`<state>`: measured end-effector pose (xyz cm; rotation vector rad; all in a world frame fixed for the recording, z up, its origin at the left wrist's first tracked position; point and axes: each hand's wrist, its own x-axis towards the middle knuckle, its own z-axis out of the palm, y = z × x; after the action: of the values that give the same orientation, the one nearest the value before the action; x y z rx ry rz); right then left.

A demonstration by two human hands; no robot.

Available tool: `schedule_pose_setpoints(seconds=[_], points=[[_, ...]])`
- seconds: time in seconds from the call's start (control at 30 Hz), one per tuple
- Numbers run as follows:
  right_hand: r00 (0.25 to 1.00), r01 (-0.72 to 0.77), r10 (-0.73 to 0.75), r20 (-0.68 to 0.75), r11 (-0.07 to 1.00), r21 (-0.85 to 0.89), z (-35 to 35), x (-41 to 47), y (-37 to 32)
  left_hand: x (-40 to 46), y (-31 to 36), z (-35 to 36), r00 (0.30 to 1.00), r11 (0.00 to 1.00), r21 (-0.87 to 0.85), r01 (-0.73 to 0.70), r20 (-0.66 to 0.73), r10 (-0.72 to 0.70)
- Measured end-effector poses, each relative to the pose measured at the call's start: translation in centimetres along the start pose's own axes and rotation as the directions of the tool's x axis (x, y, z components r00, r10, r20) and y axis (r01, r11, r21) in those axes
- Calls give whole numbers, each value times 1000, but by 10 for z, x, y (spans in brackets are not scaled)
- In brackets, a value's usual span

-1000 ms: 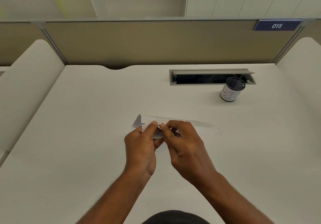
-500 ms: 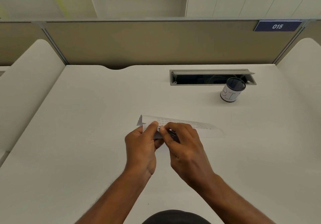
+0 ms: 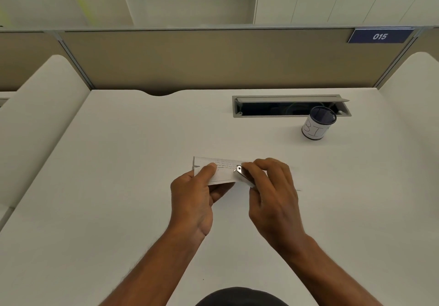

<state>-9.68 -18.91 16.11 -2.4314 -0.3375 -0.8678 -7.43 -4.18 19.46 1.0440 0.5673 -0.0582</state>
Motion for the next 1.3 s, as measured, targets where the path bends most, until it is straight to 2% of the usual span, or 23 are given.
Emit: schedule_pose_setpoints(seconds=[0.23, 0.37, 0.43, 0.5, 0.57, 0.63, 0.67, 0.73, 0.8, 0.9, 1.1, 1.23, 1.3], points=[[1000, 20, -20, 8, 999, -38, -4, 0, 2, 0, 4, 0, 999, 998, -59, 17, 29, -15], [997, 52, -51, 64, 998, -24, -14, 16, 0, 2, 8, -4, 999, 999, -38, -14, 46, 16], [994, 42, -40, 102, 999, -13, -22, 27, 0, 2, 11, -7, 995, 997, -24, -72, 66, 74], [987, 27, -25, 161, 1000, -8, -31, 37, 1, 2, 13, -11, 976, 978, -33, -204, 74, 206], [970, 8, -6, 241, 1000, -8, -40, 47, 2, 2, 15, -17, 902, 902, 68, -427, 95, 421], [950, 3, 0, 311, 1000, -11, -48, 56, 3, 5, 21, -23, 782, 732, 276, -623, 236, 577], [939, 9, -4, 343, 1000, -12, -51, 60, 4, 7, 25, -26, 736, 638, 368, -676, 341, 584], [914, 31, -23, 406, 999, -14, -56, 68, 5, 15, 36, -29, 688, 506, 467, -725, 526, 500], [887, 50, -42, 461, 999, -5, -60, 76, 6, 20, 44, -30, 680, 468, 502, -727, 619, 393], [859, 37, -47, 509, 999, 30, -65, 85, 5, 22, 46, -27, 681, 484, 503, -716, 656, 326], [849, -5, -33, 528, 997, 71, -72, 93, 4, 19, 41, -24, 696, 542, 473, -694, 634, 337], [868, 6, -35, 496, 998, 60, -70, 95, 7, 14, 36, -19, 741, 610, 463, -644, 575, 346], [903, 21, -39, 429, 999, 45, -68, 95, 8, 14, 32, -18, 775, 647, 461, -608, 523, 356]])
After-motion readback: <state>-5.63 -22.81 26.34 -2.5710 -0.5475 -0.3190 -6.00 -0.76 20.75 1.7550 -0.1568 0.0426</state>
